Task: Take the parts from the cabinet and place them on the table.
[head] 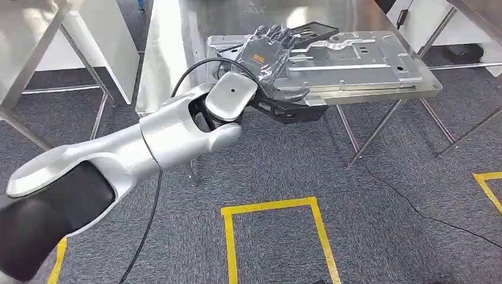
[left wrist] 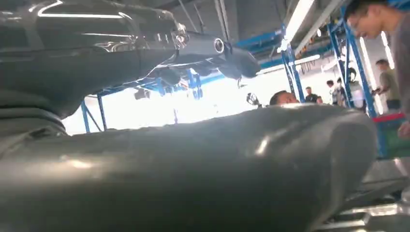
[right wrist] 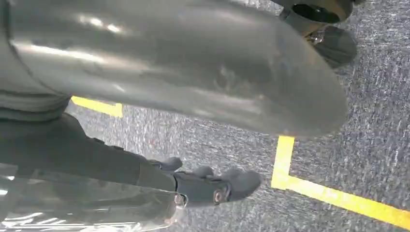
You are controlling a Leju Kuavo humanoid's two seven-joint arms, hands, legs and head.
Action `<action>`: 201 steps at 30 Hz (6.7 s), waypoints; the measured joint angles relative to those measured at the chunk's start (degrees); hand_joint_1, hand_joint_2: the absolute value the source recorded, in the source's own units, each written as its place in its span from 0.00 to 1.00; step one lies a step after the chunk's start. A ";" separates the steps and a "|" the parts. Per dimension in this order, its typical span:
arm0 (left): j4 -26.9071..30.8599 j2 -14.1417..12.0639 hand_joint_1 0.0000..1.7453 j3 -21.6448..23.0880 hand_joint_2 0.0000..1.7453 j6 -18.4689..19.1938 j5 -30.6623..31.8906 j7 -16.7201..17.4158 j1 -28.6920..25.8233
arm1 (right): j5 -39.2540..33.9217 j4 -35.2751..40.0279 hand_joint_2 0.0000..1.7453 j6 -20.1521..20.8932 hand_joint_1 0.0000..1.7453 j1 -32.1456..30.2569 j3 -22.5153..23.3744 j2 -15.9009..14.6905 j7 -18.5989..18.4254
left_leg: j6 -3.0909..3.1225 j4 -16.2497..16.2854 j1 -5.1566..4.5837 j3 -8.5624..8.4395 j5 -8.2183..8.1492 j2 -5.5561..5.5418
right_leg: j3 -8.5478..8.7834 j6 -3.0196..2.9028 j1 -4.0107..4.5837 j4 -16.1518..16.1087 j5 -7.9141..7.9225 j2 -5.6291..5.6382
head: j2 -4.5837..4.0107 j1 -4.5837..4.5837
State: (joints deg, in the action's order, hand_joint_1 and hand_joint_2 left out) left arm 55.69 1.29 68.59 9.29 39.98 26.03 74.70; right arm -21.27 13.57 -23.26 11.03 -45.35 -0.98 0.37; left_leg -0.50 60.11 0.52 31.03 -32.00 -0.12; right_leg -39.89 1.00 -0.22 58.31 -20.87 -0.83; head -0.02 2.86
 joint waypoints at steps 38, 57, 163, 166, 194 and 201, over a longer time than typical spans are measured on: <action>4.98 -1.64 0.00 0.37 0.00 0.13 -1.62 1.49 -2.48 | 0.20 -0.07 0.00 -0.42 0.00 -1.22 0.02 -0.98 -0.11 | 2.17 -3.27 -0.13 2.06 4.63 0.26 | -2.52 2.02 -0.55 16.58 -11.77 0.72 | 0.00 -2.78; 14.38 -6.12 0.00 -0.79 0.00 0.33 -5.22 3.65 -2.82 | -0.35 -0.09 0.00 -1.44 0.00 -3.02 0.00 -0.96 -0.35 | -0.07 0.61 -0.32 2.30 3.83 4.46 | 8.14 -1.12 0.37 -1.63 -7.03 -3.33 | 0.00 0.31; -2.17 -14.17 0.00 -19.16 0.00 -23.32 -45.19 -3.43 -52.48 | -2.47 -0.52 0.00 -3.02 0.00 -5.29 0.04 -0.57 -0.22 | 1.50 0.56 -0.86 6.01 5.33 -0.57 | 7.29 -2.20 0.91 5.48 -12.04 2.71 | 0.00 -4.04; -12.71 -12.65 0.00 -24.70 0.00 -19.56 -48.26 0.47 -62.56 | -4.90 -0.55 0.00 -4.15 0.00 -7.10 0.11 -1.03 -0.22 | 1.08 0.40 -0.55 6.52 5.77 -3.12 | 9.69 -3.10 0.95 0.03 -10.71 7.35 | 0.00 -2.49; -39.45 -1.68 0.00 -31.67 0.00 -17.97 -41.09 -2.74 -70.02 | -4.63 -0.81 0.00 -3.93 0.00 -3.82 -0.09 -2.21 -0.70 | 2.03 0.41 -0.23 5.29 4.97 -5.40 | 10.17 -1.77 0.72 3.70 -12.19 2.88 | 0.00 -3.58; -40.55 -0.74 0.00 -31.67 0.00 -17.35 -41.57 -0.83 -70.52 | -4.98 -0.79 0.00 -4.17 0.00 -3.32 -0.09 -2.23 -0.70 | 0.55 0.94 -0.25 6.70 5.11 -1.23 | 12.56 -2.72 0.86 -3.68 -9.23 3.28 | 0.00 -3.54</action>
State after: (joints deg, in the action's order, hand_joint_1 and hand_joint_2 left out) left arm 15.15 0.55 36.92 -8.07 -1.60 25.20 4.19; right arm -26.25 12.79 -27.43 7.71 -45.44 -3.21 -0.33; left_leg 0.05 61.05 0.27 37.72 -26.89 -1.36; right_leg -27.33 -1.71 0.64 54.63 -30.10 2.45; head -0.02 -0.68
